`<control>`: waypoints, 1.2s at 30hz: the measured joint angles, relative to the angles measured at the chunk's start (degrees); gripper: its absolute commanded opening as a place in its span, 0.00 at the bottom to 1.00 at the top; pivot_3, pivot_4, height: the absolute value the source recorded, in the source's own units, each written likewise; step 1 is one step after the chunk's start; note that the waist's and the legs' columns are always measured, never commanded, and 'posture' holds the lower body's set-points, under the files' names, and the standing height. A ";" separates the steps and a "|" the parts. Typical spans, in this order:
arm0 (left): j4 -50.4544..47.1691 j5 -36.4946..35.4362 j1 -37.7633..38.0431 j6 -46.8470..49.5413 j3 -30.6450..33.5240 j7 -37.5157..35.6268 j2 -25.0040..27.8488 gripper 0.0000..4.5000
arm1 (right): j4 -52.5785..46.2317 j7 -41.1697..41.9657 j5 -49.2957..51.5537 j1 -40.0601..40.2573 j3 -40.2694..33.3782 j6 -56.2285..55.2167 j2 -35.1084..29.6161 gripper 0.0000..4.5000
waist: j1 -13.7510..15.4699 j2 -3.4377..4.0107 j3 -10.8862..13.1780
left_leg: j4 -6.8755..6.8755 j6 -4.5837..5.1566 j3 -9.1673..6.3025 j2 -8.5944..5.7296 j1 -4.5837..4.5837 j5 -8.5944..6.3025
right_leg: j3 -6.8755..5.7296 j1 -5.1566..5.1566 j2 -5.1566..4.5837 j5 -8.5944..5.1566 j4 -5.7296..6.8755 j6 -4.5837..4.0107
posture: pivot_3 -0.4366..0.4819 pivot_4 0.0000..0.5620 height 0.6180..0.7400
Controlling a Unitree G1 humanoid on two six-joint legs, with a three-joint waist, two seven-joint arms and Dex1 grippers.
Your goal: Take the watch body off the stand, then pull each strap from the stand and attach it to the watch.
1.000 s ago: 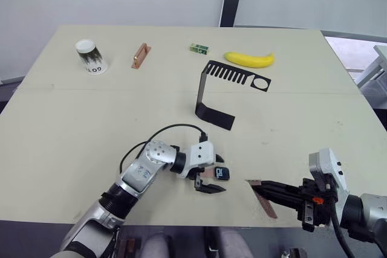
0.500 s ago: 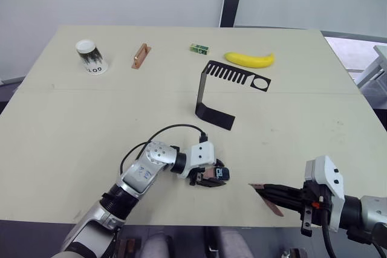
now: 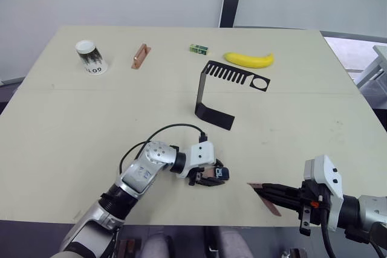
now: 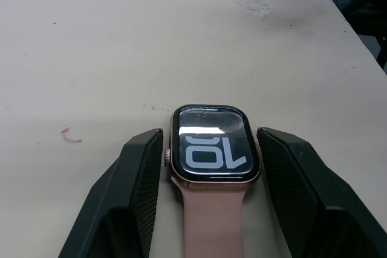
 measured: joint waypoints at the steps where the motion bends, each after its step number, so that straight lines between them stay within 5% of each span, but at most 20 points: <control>1: -0.28 0.18 0.01 0.28 0.00 0.16 0.04 0.60 | 0.04 0.00 0.00 -0.05 0.00 0.00 0.00 0.00 | 0.00 0.00 0.00 | 0.01 0.00 0.00 0.00 0.00 0.00 | 0.00 0.00 0.00 0.00 0.00 0.00 | 0.48 0.27 1.00; 10: -0.81 0.50 0.01 1.44 0.00 0.69 -0.05 0.60 | 0.98 0.00 0.02 -0.79 0.00 0.03 0.00 0.00 | 0.03 -0.01 -0.01 | 0.06 0.00 0.00 -0.01 0.01 0.00 | 0.01 0.03 0.00 0.00 0.04 0.00 | 0.48 0.27 1.00; 14: -0.86 0.52 -0.02 1.92 0.06 1.40 -0.14 0.35 | 1.20 0.00 -0.01 -0.98 0.00 0.04 -0.01 0.00 | 0.02 -0.01 -0.02 | 0.09 0.00 0.00 -0.01 0.01 0.00 | 0.01 0.04 0.00 0.00 0.07 0.00 | 0.48 0.27 1.00; 23: -0.80 -0.37 -0.60 2.55 0.50 -0.30 1.19 0.36 | 1.33 0.88 -2.64 -1.54 0.02 -0.81 -0.08 0.00 | -0.08 -0.01 -0.03 | 0.12 -0.01 0.01 0.00 0.04 0.01 | 0.02 0.04 0.02 0.00 0.11 0.00 | 0.48 0.27 1.00; 29: 3.50 -8.85 -7.19 18.81 5.43 -4.01 0.43 0.36 | 1.16 0.97 -12.51 -6.07 3.93 -5.49 -1.35 0.00 | -0.04 -0.02 -0.02 | 0.40 0.01 -0.01 0.00 -0.03 -0.01 | 0.00 0.03 0.07 -0.01 0.22 -0.01 | 0.48 0.27 1.00; 36: 13.60 -16.49 -16.17 35.10 8.89 -7.43 -0.06 0.36 | 2.14 1.18 -35.30 -14.35 15.92 -20.04 -4.96 0.00 | -0.15 -0.02 -0.02 | 0.56 -0.02 -0.01 0.02 -0.08 -0.04 | 0.05 0.00 0.20 -0.04 0.25 0.00 | 0.48 0.27 1.00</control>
